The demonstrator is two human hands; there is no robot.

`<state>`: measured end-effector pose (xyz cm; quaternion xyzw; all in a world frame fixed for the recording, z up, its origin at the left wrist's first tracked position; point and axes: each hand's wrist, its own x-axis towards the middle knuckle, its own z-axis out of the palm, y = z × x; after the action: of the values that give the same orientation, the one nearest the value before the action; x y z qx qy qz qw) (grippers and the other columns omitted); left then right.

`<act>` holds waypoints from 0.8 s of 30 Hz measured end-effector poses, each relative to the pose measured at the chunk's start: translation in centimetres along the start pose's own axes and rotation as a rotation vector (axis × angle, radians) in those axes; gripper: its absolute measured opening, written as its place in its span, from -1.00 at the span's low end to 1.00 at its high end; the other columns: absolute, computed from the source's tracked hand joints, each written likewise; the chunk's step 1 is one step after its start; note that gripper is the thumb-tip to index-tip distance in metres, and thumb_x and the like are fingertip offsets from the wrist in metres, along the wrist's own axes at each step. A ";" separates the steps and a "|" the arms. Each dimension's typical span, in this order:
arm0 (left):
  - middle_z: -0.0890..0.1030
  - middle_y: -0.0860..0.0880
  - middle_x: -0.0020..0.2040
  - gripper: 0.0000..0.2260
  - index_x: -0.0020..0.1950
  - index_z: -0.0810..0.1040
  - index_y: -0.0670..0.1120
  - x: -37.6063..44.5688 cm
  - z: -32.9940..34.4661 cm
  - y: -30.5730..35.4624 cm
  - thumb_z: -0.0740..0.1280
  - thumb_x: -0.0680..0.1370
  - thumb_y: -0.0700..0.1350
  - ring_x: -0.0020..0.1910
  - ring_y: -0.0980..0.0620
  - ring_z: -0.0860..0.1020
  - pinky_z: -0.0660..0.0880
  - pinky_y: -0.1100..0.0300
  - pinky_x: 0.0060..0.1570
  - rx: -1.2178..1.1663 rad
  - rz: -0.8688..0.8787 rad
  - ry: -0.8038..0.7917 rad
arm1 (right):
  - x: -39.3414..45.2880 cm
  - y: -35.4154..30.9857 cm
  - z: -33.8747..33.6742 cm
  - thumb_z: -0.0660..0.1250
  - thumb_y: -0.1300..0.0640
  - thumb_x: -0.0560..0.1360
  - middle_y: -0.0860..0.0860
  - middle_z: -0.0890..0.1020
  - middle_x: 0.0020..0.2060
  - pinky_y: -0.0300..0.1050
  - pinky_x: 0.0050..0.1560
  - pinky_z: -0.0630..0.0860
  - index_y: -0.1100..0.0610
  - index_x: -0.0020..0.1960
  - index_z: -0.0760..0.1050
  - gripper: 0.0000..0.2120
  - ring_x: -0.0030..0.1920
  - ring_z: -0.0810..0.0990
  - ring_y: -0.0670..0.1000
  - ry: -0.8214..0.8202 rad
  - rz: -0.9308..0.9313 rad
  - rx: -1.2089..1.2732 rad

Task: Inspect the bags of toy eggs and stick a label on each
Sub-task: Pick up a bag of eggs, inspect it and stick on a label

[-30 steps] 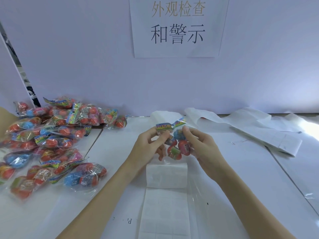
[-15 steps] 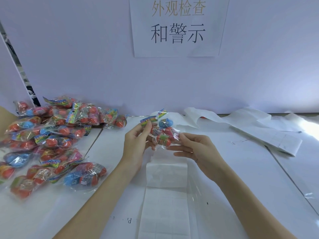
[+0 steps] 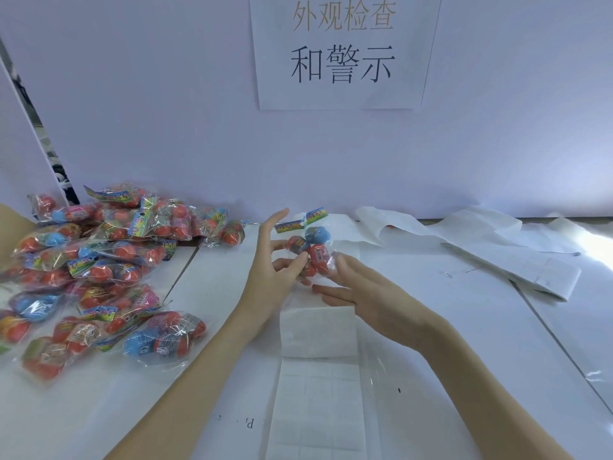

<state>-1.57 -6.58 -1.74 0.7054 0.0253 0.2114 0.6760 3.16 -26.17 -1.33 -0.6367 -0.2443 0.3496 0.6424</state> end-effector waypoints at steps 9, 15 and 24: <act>0.51 -0.11 0.26 -0.63 -0.16 0.76 -0.03 0.4 -0.3 0.3 0.28 0.61 -0.39 -0.12 -0.02 0.70 0.58 0.26 -0.09 0.083 -0.025 0.012 | 0.3 0.1 0.5 0.55 0.18 0.50 -0.12 0.65 0.23 -0.23 0.12 0.60 0.00 0.16 0.57 -0.71 0.08 0.70 -0.19 0.439 -0.058 -0.445; 0.46 -0.04 0.33 -0.76 0.12 0.76 0.03 -0.2 0.3 0.8 0.39 0.58 0.10 0.27 0.11 0.57 0.49 0.32 0.22 0.105 -0.046 -0.195 | 0.4 0.3 -0.4 0.48 0.04 0.55 -0.11 0.72 -0.21 -0.38 -0.28 0.43 -0.04 -0.09 0.70 -0.95 -0.23 0.62 -0.18 0.655 -0.149 -0.521; 0.45 0.00 0.26 -0.91 -0.04 0.72 0.04 -0.5 0.4 0.9 0.50 0.57 -0.16 -0.05 0.19 0.55 0.49 0.36 0.05 0.197 -0.058 -0.198 | 0.5 0.5 -0.2 0.41 0.04 0.60 -0.24 0.68 -0.30 -0.39 -0.24 0.39 -0.02 -0.13 0.71 -0.84 -0.23 0.57 -0.24 0.614 -0.165 -0.585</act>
<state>-2.10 -7.15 -0.96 0.7847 -0.0005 0.1176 0.6087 3.59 -25.90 -1.87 -0.8447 -0.1806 0.0073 0.5037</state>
